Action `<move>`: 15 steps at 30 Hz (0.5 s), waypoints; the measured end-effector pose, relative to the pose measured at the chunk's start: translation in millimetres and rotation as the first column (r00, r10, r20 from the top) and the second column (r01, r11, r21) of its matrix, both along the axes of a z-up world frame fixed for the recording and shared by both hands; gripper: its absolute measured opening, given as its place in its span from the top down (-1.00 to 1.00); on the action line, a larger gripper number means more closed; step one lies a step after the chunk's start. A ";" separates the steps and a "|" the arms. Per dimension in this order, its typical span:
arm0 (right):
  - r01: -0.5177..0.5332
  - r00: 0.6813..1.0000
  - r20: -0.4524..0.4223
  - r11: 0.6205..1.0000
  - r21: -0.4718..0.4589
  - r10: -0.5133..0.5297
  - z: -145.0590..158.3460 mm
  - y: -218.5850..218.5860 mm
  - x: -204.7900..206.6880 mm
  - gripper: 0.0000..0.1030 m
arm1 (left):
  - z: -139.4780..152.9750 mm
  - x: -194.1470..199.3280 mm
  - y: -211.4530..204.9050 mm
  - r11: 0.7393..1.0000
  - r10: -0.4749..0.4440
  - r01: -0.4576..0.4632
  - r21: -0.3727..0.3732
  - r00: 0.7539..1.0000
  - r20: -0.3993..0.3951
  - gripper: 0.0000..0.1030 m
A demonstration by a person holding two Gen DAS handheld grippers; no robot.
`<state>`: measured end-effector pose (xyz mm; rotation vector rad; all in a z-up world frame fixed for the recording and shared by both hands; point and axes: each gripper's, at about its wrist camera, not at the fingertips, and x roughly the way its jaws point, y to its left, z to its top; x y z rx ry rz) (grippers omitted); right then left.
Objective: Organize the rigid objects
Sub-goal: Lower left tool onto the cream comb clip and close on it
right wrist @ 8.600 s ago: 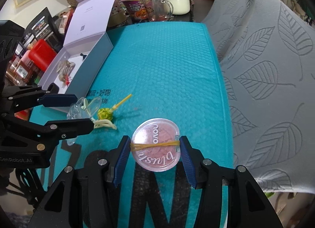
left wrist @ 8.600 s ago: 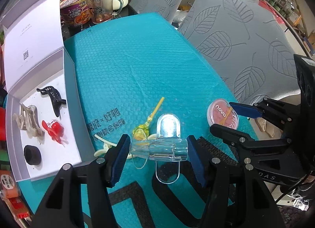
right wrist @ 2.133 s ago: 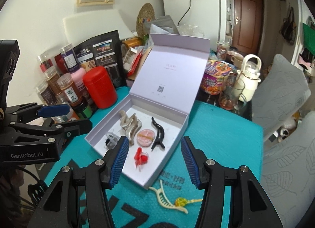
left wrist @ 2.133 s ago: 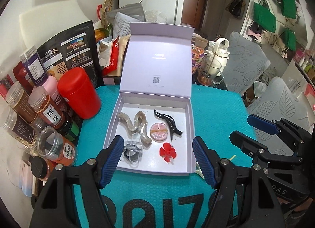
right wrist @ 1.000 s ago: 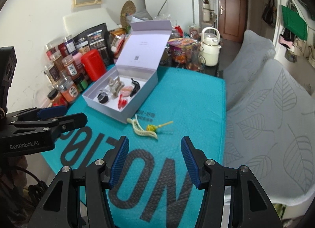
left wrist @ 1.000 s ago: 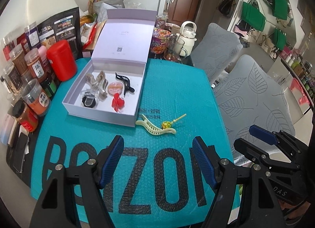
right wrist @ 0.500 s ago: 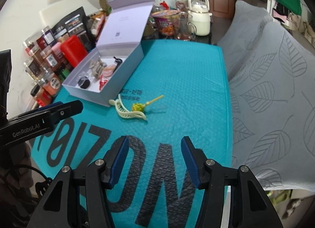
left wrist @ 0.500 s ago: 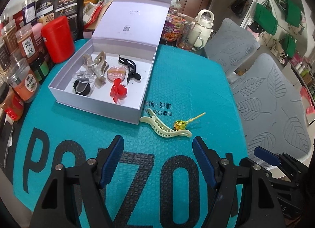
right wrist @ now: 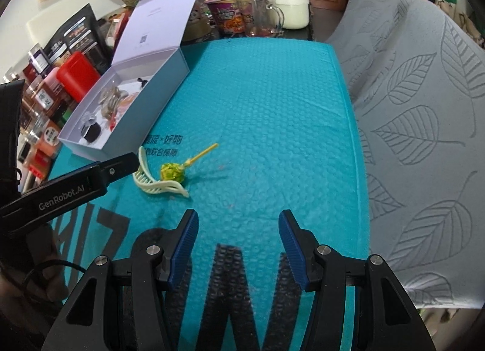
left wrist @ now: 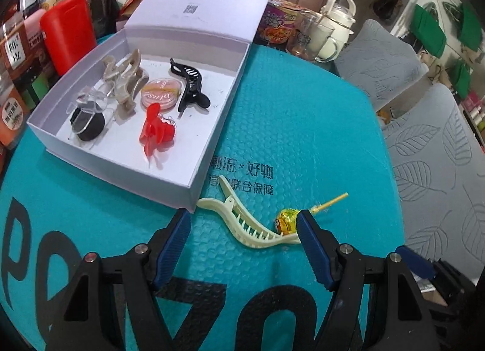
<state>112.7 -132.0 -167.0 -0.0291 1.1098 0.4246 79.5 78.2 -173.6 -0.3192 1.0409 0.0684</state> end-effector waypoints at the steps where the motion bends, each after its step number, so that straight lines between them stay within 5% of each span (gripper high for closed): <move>1: 0.000 1.000 -0.006 1.000 0.002 0.000 -3.1 0.8 1.4 -0.07 | -3.1 3.0 -0.4 1.000 0.010 -0.010 0.012 1.000 -0.002 -0.40; 11: 0.003 0.999 -0.034 1.000 0.001 -0.003 -20.2 4.2 7.9 -0.07 | -34.0 11.3 1.1 0.998 0.057 -0.057 0.002 0.997 -0.060 -0.10; 15: 0.004 0.999 -0.034 1.000 -0.002 -0.004 -21.1 5.5 10.7 -0.07 | -33.7 10.2 -3.5 1.000 0.017 -0.017 -0.011 0.999 -0.037 0.40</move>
